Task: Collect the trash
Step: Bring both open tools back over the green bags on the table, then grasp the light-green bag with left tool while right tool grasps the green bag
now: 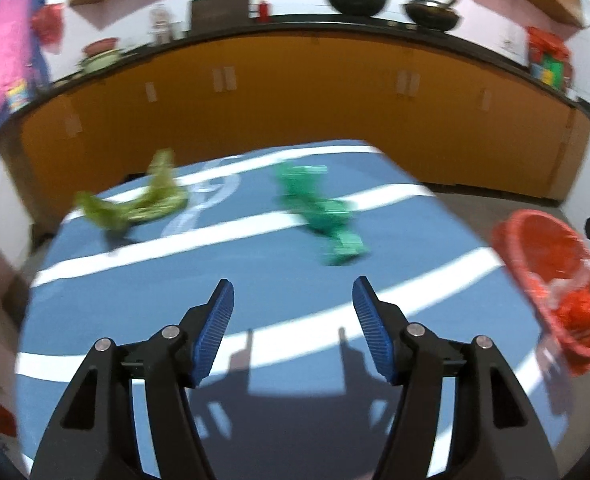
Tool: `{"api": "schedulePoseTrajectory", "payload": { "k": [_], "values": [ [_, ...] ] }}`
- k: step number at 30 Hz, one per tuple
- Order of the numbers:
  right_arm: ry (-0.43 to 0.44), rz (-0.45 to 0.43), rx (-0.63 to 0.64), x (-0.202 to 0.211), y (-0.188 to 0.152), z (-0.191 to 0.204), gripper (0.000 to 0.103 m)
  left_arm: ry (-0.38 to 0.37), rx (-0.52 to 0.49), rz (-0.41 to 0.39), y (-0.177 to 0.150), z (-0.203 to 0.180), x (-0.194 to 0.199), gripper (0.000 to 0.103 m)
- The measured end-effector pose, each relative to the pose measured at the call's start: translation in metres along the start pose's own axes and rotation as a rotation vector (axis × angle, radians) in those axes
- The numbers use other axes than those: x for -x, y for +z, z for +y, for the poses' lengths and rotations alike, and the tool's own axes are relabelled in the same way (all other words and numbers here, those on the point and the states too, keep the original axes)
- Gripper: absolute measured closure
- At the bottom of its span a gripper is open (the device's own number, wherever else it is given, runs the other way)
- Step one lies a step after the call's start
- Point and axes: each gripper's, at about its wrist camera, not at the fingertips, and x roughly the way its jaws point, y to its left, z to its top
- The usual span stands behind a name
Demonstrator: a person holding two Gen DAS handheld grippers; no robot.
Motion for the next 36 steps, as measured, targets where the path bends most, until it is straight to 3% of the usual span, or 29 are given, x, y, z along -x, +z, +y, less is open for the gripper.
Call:
{"api": "schedulePoseTrajectory", "payload": {
  "k": [7, 16, 27, 28, 29, 30, 36],
  "values": [
    [0.099, 0.111, 0.072, -0.070, 0.005, 0.082, 0.072, 0.120, 0.090, -0.010, -0.004, 0.087, -0.002, 0.037],
    [0.140, 0.212, 0.088, -0.146, 0.005, 0.148, 0.072, 0.169, 0.172, -0.044, -0.004, 0.147, -0.008, 0.030],
    [0.078, 0.251, 0.103, -0.186, 0.007, 0.164, 0.072, 0.191, 0.226, -0.061, 0.001, 0.173, -0.025, 0.016],
    [0.071, 0.251, 0.112, -0.187, 0.007, 0.164, 0.074, 0.193, 0.227, -0.064, 0.003, 0.174, -0.028, 0.015],
    [0.057, 0.252, 0.125, -0.188, 0.006, 0.165, 0.085, 0.196, 0.229, -0.067, 0.003, 0.175, -0.029, 0.013],
    [0.042, 0.255, 0.137, -0.189, 0.005, 0.165, 0.088, 0.198, 0.232, -0.071, 0.005, 0.176, -0.031, 0.012],
    [0.048, 0.244, 0.123, -0.184, 0.002, 0.161, 0.092, 0.194, 0.256, -0.103, 0.017, 0.181, -0.039, 0.008]
  ]
}}
